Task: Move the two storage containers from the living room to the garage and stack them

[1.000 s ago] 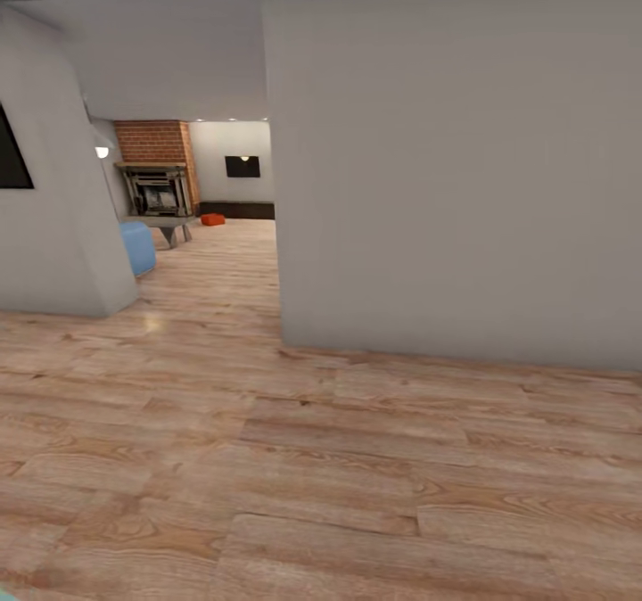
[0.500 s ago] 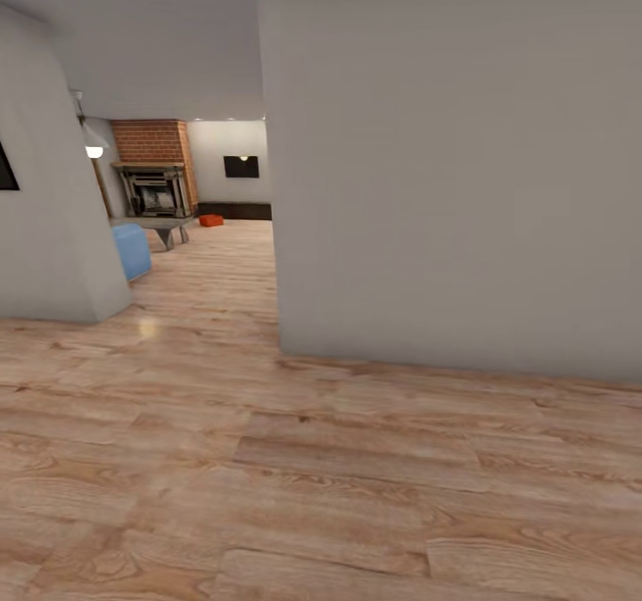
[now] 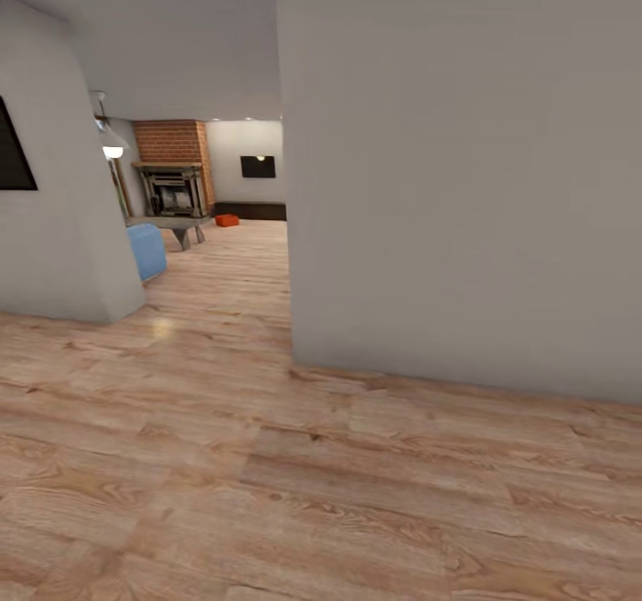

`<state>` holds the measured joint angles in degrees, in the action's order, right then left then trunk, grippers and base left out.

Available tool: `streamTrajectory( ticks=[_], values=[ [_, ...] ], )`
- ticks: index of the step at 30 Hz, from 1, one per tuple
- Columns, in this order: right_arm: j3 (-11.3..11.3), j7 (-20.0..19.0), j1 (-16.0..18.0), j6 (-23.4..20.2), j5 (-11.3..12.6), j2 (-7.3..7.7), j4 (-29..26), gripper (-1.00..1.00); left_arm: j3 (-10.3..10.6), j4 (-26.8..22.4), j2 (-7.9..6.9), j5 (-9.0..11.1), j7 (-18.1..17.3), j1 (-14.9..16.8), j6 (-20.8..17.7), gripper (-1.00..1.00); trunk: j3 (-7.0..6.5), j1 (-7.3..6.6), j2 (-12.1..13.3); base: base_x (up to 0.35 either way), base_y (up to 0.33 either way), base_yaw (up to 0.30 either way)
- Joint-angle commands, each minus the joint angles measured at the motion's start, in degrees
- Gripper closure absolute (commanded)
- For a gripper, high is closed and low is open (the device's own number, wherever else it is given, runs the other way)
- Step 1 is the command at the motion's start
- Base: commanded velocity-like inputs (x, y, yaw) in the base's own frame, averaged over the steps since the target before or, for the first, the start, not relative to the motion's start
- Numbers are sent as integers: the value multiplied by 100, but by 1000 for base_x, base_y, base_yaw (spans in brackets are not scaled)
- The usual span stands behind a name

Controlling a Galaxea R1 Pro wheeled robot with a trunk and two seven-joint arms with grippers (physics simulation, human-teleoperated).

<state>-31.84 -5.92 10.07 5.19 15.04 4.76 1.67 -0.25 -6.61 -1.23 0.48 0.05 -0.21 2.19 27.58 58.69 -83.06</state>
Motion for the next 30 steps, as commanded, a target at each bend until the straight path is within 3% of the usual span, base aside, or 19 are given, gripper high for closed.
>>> streamTrajectory(
  ticks=[1,19,30],
  values=[
    [-42,-32,6,34,61,-1,18,-100,-2,-7,0,5,-2,-3,9,-100,5,3,-2,323,0,266],
    [-42,-32,6,37,61,-1,18,-100,-2,-7,0,5,-5,0,9,-100,5,3,-2,323,0,267],
    [-34,-32,9,51,86,3,18,-100,-2,-7,0,5,-7,-1,9,-100,5,3,-2,323,0,37]
  ],
)
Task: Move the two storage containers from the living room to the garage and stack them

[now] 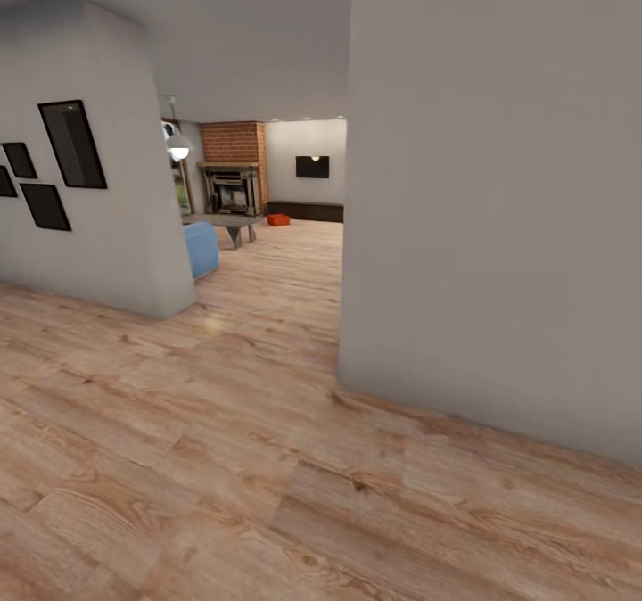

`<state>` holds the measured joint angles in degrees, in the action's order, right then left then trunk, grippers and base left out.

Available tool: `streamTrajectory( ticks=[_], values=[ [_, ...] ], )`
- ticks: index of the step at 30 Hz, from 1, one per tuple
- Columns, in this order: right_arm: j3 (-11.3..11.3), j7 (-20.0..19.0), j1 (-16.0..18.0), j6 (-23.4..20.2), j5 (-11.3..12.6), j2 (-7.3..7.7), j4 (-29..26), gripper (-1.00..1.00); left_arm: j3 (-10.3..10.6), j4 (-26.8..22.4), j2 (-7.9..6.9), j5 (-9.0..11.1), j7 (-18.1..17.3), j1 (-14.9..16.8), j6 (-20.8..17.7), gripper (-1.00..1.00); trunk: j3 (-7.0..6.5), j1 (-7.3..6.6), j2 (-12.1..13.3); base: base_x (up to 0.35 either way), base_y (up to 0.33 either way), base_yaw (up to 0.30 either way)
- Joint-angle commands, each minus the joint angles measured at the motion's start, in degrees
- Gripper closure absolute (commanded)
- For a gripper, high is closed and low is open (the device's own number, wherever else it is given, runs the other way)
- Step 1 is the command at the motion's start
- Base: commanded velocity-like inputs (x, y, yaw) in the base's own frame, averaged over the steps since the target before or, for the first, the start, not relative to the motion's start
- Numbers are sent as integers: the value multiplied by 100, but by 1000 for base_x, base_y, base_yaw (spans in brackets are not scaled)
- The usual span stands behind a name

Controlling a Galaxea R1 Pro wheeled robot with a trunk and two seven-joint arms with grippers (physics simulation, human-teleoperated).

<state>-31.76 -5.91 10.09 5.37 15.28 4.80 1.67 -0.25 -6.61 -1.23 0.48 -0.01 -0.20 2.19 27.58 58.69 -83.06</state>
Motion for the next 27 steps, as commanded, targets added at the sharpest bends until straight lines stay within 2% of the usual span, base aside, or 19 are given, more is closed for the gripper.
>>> streamTrajectory(
  ticks=[1,8,27],
  values=[
    [-43,-33,5,34,108,0,18,-100,-2,-7,0,5,3,0,9,-100,5,3,-2,323,0,1],
    [-49,-33,6,34,303,3,14,-100,-2,-7,0,5,-1,0,9,-100,5,3,-2,323,0,0],
    [-49,-36,7,34,326,3,9,-100,-2,-7,0,5,3,-2,9,-100,5,3,-2,323,0,0]
  ],
)
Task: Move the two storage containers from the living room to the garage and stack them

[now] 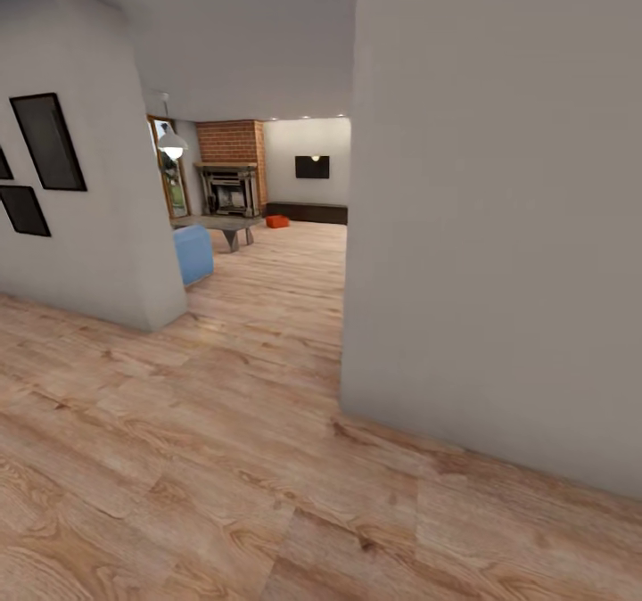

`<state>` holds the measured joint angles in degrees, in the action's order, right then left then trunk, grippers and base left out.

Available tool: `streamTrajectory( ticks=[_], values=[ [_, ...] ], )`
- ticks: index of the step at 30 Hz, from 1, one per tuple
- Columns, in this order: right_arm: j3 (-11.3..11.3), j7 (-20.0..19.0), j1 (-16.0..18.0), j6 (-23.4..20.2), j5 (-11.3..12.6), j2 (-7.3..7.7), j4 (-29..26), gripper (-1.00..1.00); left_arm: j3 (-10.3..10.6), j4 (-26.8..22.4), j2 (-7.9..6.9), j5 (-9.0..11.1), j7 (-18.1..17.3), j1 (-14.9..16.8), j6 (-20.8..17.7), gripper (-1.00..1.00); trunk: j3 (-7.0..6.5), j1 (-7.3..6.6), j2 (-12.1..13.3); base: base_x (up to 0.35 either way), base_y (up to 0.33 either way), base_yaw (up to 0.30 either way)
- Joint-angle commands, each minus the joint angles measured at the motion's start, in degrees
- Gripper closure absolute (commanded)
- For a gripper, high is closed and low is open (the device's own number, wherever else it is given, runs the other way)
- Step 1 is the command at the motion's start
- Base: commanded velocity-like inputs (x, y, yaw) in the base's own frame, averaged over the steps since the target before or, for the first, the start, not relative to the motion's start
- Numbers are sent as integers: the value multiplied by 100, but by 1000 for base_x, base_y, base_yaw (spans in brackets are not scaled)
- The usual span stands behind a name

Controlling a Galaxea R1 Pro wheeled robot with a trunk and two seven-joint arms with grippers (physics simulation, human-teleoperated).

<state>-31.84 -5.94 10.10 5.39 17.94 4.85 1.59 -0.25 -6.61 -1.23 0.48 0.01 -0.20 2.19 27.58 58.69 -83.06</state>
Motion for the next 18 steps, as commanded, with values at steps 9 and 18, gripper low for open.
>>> streamTrajectory(
  ticks=[9,18],
  values=[
    [-41,-32,5,37,61,-1,18,-100,-2,-7,0,5,0,-2,9,-100,5,3,-2,323,0,43],
    [-41,-32,2,41,61,-1,17,-100,-2,-7,0,6,-1,-2,9,-100,5,3,-2,323,0,257]
  ],
)
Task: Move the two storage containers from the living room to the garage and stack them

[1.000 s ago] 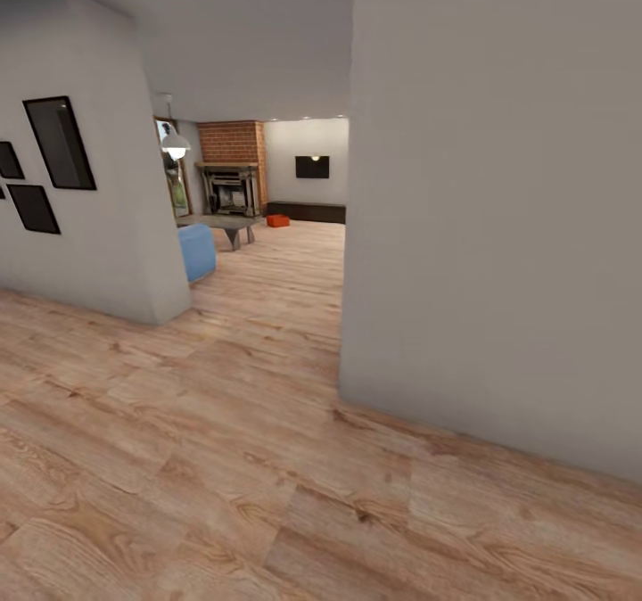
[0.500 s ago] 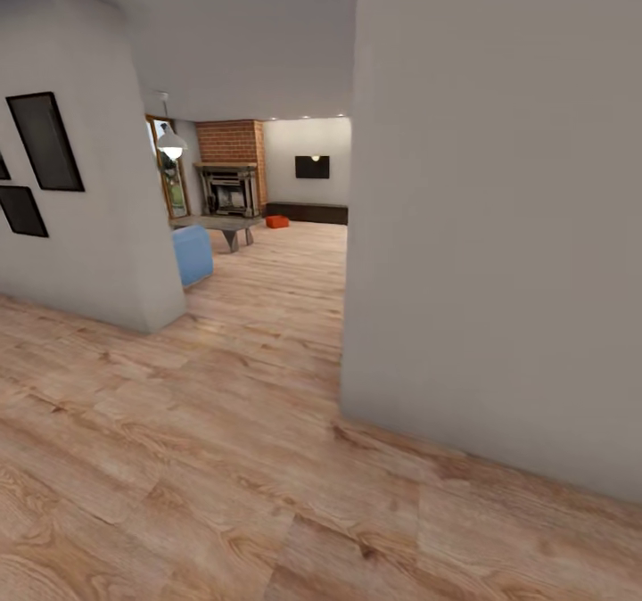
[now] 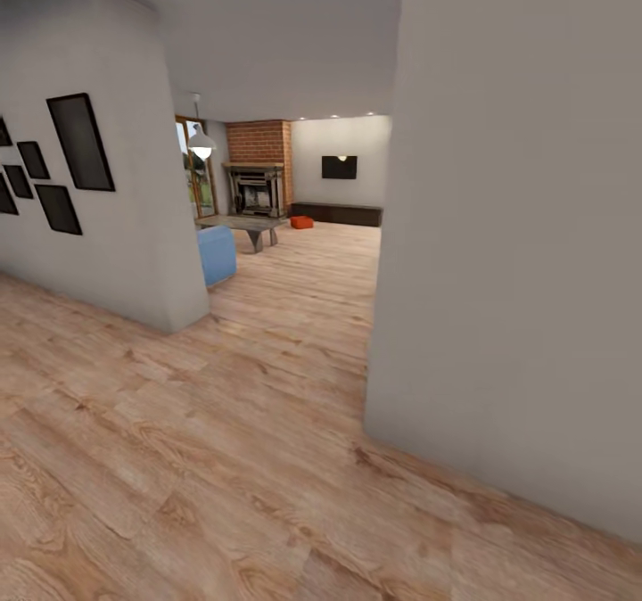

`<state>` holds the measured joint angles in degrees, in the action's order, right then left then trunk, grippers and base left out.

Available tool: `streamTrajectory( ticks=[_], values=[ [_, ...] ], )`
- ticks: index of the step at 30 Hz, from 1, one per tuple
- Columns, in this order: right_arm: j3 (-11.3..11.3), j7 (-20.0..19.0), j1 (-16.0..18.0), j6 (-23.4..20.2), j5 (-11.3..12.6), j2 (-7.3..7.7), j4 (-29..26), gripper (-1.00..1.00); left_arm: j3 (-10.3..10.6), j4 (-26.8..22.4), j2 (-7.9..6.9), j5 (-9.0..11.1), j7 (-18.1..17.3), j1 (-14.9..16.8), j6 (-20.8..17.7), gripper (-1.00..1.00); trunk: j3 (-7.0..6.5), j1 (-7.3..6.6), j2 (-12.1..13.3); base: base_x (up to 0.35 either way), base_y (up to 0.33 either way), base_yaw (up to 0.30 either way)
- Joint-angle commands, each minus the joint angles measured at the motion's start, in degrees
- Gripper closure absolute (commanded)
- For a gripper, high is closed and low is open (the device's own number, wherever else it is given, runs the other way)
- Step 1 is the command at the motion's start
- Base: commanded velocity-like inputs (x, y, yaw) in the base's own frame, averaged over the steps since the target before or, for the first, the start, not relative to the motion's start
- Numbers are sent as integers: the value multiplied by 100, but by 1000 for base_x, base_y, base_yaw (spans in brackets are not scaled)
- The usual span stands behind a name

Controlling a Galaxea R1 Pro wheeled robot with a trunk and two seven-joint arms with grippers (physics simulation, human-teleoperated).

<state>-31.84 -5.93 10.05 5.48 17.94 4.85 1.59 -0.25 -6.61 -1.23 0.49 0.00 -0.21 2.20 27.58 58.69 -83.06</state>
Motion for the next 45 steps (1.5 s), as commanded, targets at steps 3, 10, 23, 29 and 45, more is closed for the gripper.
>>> streamTrajectory(
  ticks=[3,10,23,29,45],
  values=[
    [-41,-32,9,32,61,-1,18,-100,-2,-7,0,4,1,-2,9,-100,5,3,-2,322,0,269],
    [-41,-35,7,32,61,-1,17,-100,-2,-7,0,7,-1,-2,9,-100,5,3,-2,322,0,270],
    [-41,-32,7,32,61,-1,19,-100,-2,-7,0,5,-1,-3,9,-100,5,3,-2,323,0,270],
    [-41,-32,8,32,61,-1,18,-100,-2,-7,0,4,-3,-2,9,-100,5,3,-2,323,0,270],
    [-45,-39,8,32,61,-1,19,-100,-2,-4,0,11,0,0,9,-100,5,3,-2,323,0,96]
  ],
)
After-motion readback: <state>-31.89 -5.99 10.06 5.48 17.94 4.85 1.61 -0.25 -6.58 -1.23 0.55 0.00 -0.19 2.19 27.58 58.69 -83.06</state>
